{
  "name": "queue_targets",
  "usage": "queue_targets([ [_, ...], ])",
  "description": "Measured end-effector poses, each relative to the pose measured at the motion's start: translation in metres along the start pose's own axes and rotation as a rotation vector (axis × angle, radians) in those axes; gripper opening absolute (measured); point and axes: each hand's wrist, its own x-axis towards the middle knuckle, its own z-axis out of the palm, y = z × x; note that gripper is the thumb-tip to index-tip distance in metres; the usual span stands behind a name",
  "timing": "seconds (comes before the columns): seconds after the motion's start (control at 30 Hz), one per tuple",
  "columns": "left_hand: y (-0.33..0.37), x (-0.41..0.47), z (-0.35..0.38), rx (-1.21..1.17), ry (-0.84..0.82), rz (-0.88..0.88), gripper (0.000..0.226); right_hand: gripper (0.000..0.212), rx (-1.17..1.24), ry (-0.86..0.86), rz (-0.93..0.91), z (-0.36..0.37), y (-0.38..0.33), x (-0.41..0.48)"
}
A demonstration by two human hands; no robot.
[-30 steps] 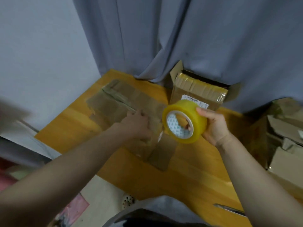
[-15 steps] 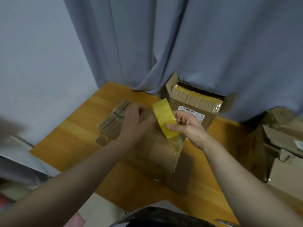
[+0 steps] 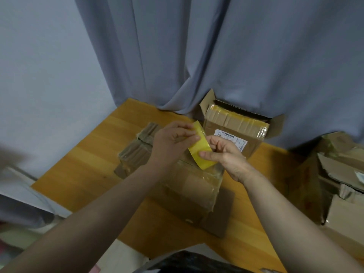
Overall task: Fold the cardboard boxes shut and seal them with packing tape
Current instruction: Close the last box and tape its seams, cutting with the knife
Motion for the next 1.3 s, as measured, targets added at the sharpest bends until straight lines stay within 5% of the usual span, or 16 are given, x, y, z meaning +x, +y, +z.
queue_targets([
  [0.27,-0.022,0.014,-0.018,0.393,0.134,0.190,0.014,0.018,-0.301,-0.018,0.040,0.010,-0.001,0.004],
  [0.47,-0.032,0.058,-0.055,0.403,0.160,-0.201,0.032,0.029,-0.416,0.042,0.012,0.026,-0.044,0.032],
  [0.63,-0.042,0.075,-0.089,0.005,0.241,-0.465,0.038,0.015,-0.352,-0.104,0.028,0.033,-0.064,0.047],
  [0.77,-0.044,0.069,-0.097,-0.013,0.182,-0.517,0.032,0.018,-0.135,-0.086,0.090,0.030,-0.054,0.050],
  [0.87,-0.039,0.068,-0.102,-0.189,0.113,-0.564,0.011,0.050,0.132,-0.002,0.132,0.023,-0.044,0.052],
  [0.97,-0.024,0.072,-0.104,-0.268,-0.039,-0.516,0.022,0.088,0.361,-0.003,0.106,0.015,-0.035,0.050],
  [1.17,0.010,0.076,-0.109,-0.380,-0.283,-0.543,0.039,0.073,0.769,-0.004,0.065,0.008,-0.023,0.033],
  [1.3,0.029,0.071,-0.110,0.018,-0.441,-0.305,0.031,0.094,0.945,0.043,0.099,-0.001,-0.009,0.027],
])
